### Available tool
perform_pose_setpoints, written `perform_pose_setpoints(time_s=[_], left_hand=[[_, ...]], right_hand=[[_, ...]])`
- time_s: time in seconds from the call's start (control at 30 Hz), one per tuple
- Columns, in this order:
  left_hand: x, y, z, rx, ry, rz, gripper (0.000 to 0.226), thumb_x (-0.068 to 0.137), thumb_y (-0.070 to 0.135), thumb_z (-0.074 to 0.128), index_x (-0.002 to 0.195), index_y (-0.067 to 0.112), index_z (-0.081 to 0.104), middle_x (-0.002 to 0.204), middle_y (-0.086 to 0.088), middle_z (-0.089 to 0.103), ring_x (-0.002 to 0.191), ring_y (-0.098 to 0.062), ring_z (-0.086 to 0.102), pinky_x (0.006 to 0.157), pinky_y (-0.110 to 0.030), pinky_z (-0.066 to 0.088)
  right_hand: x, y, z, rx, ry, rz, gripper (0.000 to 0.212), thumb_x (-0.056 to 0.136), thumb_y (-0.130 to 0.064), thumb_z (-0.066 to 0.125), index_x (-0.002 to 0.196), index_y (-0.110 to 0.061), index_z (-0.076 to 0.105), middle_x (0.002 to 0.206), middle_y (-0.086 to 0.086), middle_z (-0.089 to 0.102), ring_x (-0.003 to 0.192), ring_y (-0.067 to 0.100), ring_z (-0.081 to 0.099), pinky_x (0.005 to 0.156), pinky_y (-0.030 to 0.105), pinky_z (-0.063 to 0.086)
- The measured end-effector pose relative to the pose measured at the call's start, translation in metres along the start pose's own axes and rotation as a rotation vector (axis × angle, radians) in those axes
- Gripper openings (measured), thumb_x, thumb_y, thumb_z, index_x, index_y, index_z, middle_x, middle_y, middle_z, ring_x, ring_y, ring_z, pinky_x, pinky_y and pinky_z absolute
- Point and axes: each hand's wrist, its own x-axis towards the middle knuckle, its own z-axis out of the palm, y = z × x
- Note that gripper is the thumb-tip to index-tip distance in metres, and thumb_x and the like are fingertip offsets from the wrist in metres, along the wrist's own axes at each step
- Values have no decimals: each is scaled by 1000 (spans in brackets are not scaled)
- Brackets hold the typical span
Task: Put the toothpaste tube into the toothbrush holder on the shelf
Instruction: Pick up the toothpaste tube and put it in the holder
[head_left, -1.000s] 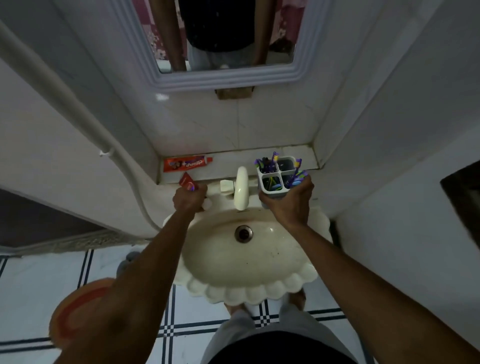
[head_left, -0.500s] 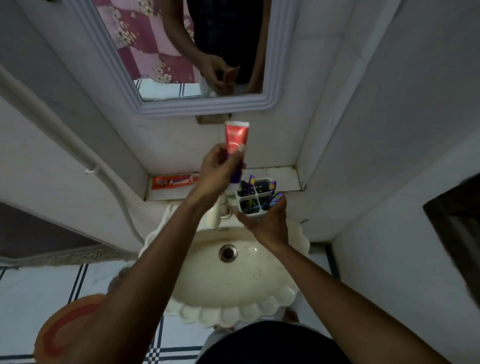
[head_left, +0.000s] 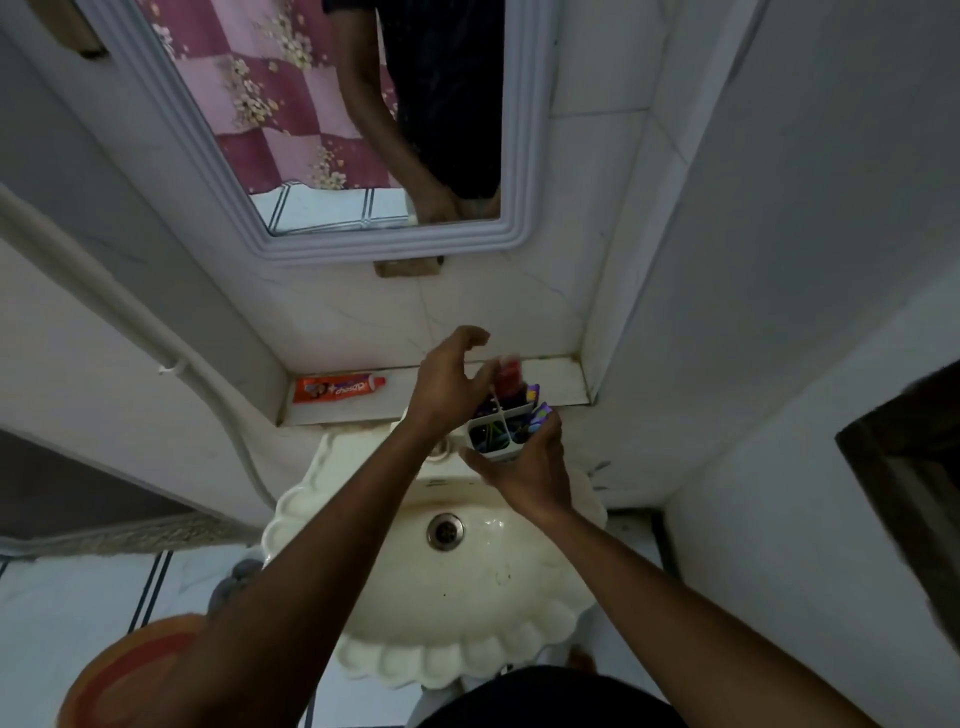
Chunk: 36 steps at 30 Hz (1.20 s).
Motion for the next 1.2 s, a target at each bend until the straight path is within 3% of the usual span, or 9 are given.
perform_pose_setpoints(time_s=[0.13,0.23,0.33,0.47,0.63,0.87,1.0,1.1,1.2], left_hand=[[7,-32,-29,-125,224,-167,23,102,35,70,110,14,72,102,5,73,92,-5,68,81,-27,55],[7,-80,-53,-59,281,-313,14,103,26,67,110,14,71,101,3,73,91,-15,68,82,-32,58],[4,-142,-68,141,178,-372,11,101,15,64,108,10,72,101,2,71,89,-17,67,70,-23,49],[12,-215,-73,383,-45,-311,33,95,15,61,123,4,74,124,-15,73,114,-40,69,93,-39,53],[39,-223,-77,531,-318,-431,70,91,5,65,157,22,48,146,-15,58,129,-38,61,103,-48,56],[43,-226,-78,924,-368,-189,43,102,40,59,136,12,60,139,-15,57,125,-37,55,100,-48,47],[36,-199,-86,470,-217,-338,35,106,52,44,124,22,46,108,-14,72,92,-38,73,85,-49,60],[40,-144,-101,-61,-131,-483,36,110,61,35,126,30,46,107,-15,71,74,-34,77,72,-46,65],[48,-83,-121,-379,-298,-491,41,112,50,46,144,25,49,108,-18,69,69,-22,74,59,-33,61]], right_hand=[[6,-2,3,36,71,31,134,51,-86,88,152,-23,27,143,1,53,133,30,58,97,49,59],[7,-4,5,33,93,28,128,50,-81,89,150,-25,31,139,0,54,130,29,59,95,45,58],[11,-7,10,42,111,28,133,49,-79,91,154,-25,30,141,0,54,131,28,58,98,49,59],[14,-7,18,60,135,55,133,48,-80,94,153,-31,28,140,-3,56,128,26,62,97,52,62],[14,-10,22,90,158,64,131,48,-77,98,152,-38,29,139,-8,58,126,23,64,97,52,63],[9,-20,26,151,192,68,129,40,-86,95,147,-47,32,138,-11,64,124,20,68,99,49,63],[5,-26,23,160,197,62,131,36,-91,91,145,-45,33,137,-11,64,124,17,67,100,46,63],[6,-24,22,142,189,71,126,43,-80,99,146,-45,34,138,-12,63,127,19,65,101,47,62],[9,-23,20,122,181,72,129,46,-77,98,150,-41,32,141,-11,62,130,22,63,102,50,61]])
